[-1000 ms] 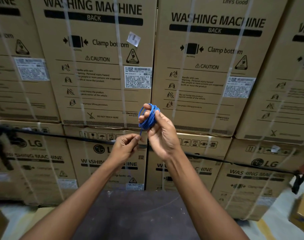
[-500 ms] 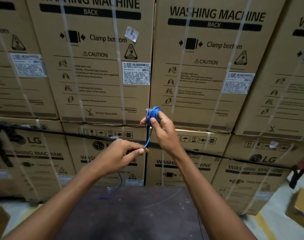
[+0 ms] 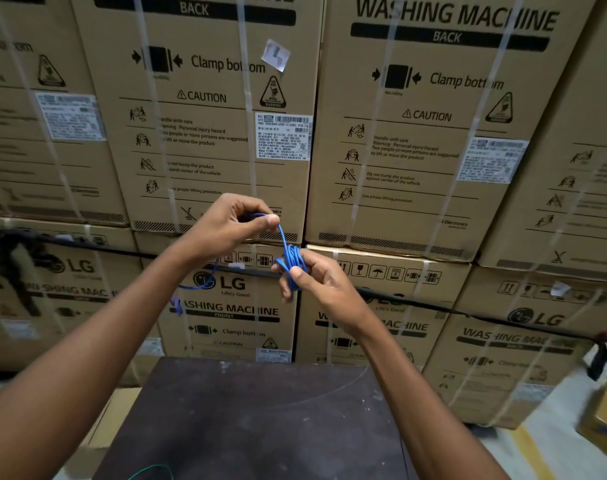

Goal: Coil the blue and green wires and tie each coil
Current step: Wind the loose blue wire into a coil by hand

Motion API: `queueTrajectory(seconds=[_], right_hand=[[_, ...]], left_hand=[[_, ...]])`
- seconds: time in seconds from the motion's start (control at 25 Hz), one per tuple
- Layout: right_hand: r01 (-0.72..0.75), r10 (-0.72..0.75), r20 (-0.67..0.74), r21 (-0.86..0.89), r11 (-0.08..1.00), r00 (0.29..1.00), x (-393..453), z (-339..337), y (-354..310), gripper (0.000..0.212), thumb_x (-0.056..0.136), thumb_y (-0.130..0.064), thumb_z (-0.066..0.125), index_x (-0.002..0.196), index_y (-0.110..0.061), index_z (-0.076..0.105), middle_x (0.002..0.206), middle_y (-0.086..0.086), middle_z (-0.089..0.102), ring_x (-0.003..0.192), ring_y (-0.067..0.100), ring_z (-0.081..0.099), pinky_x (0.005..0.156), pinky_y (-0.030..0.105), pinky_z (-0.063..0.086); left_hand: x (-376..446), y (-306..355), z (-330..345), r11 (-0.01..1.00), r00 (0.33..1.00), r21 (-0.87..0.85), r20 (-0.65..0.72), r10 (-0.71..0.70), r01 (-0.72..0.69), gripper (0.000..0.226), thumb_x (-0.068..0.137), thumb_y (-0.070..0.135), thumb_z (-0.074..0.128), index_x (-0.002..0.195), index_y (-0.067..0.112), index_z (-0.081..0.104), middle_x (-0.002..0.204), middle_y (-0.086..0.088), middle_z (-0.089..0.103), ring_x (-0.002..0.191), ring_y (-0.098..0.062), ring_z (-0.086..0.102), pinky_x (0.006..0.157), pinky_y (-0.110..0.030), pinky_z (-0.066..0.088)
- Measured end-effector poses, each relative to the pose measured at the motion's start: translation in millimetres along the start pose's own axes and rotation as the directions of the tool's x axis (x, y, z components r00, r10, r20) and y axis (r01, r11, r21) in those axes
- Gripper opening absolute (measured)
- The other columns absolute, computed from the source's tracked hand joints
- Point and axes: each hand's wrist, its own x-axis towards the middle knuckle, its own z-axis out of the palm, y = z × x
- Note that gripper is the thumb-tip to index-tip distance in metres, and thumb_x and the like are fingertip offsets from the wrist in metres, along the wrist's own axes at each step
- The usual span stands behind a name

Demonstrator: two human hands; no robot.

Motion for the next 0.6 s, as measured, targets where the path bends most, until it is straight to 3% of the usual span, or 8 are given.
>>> queueTrajectory(seconds=[0.08, 0.12, 0.2, 0.28, 0.36, 0.48, 0.6], right_hand=[[0.025, -0.033, 0.049, 0.162, 0.986, 0.998, 2.1, 3.7, -10.5, 0.023, 0.107, -0.004, 0.040, 0.116, 0.010, 0.055, 0.081, 0.016, 0.054, 0.073, 0.025, 0.055, 0.074, 0.035, 0.053], [0.031, -0.046, 0.055, 0.247, 0.968, 0.997, 3.2, 5.6, -14.8, 0.021, 0.106, -0.003, 0.039, 0.116, 0.007, 0.055, 0.080, 0.015, 0.054, 0.072, 0.024, 0.055, 0.074, 0.033, 0.053], [0.043, -0.053, 0.014, 0.387, 0.921, 0.998, 7.3, 8.6, -19.2, 0.020, 0.106, -0.002, 0.038, 0.114, 0.003, 0.056, 0.079, 0.012, 0.057, 0.071, 0.023, 0.058, 0.074, 0.031, 0.054], [0.073, -0.042, -0.076, 0.476, 0.876, 0.996, 15.7, 9.0, -19.8, 0.018, 0.105, -0.004, 0.040, 0.112, 0.001, 0.057, 0.079, 0.009, 0.061, 0.071, 0.023, 0.061, 0.076, 0.034, 0.055], [0.104, -0.018, -0.170, 0.513, 0.852, 0.985, 24.6, 7.2, -17.0, 0.015, 0.105, -0.008, 0.045, 0.110, -0.001, 0.057, 0.080, 0.009, 0.062, 0.073, 0.023, 0.062, 0.077, 0.035, 0.055], [0.127, 0.028, -0.282, 0.517, 0.846, 0.959, 32.1, 4.2, -10.6, 0.012, 0.107, -0.007, 0.046, 0.108, -0.003, 0.057, 0.080, 0.007, 0.062, 0.073, 0.021, 0.063, 0.075, 0.030, 0.056], [0.155, 0.025, -0.408, 0.403, 0.902, 0.913, 38.8, -7.1, -1.7, 0.012, 0.107, -0.005, 0.045, 0.105, -0.004, 0.057, 0.078, 0.006, 0.062, 0.071, 0.019, 0.064, 0.077, 0.030, 0.056]], left_hand=[[-3.2, -5.2, 13.4, 0.985, 0.996, -0.167, -0.064, -0.054, 0.043, 0.018, 0.099, 0.019, 0.064, 0.085, 0.011, 0.072, 0.066, 0.006, 0.066, 0.064, -0.006, 0.054, 0.062, -0.019, 0.041], [-5.6, -13.3, 21.0, 0.963, 0.991, -0.256, -0.079, -0.105, 0.081, 0.018, 0.099, 0.020, 0.064, 0.085, 0.010, 0.070, 0.065, 0.009, 0.064, 0.062, -0.013, 0.054, 0.060, -0.022, 0.041], [-11.6, -28.0, 37.0, 0.899, 0.983, -0.417, -0.059, -0.175, 0.135, 0.020, 0.096, 0.032, 0.068, 0.086, 0.014, 0.071, 0.066, -0.001, 0.063, 0.060, -0.025, 0.049, 0.057, -0.033, 0.036], [-17.3, -34.6, 55.4, 0.855, 0.975, -0.495, -0.063, -0.214, 0.155, 0.020, 0.097, 0.035, 0.065, 0.086, 0.020, 0.073, 0.062, -0.001, 0.058, 0.052, -0.017, 0.042, 0.052, -0.034, 0.023], [-20.8, -36.5, 73.9, 0.851, 0.960, -0.495, -0.102, -0.260, 0.178, 0.025, 0.100, 0.029, 0.058, 0.081, 0.026, 0.074, 0.060, 0.003, 0.052, 0.053, -0.010, 0.034, 0.052, -0.029, 0.019], [-29.8, -38.0, 90.4, 0.884, 0.958, -0.405, -0.055, -0.280, 0.235, 0.038, 0.106, 0.023, 0.050, 0.077, 0.034, 0.073, 0.059, 0.001, 0.051, 0.048, -0.007, 0.032, 0.047, -0.025, 0.022], [-41.0, -47.9, 95.3, 0.961, 0.976, -0.172, 0.066, -0.206, 0.215, 0.028, 0.107, 0.024, 0.050, 0.097, 0.029, 0.076, 0.059, 0.003, 0.057, 0.049, -0.013, 0.038, 0.049, -0.028, 0.028]])
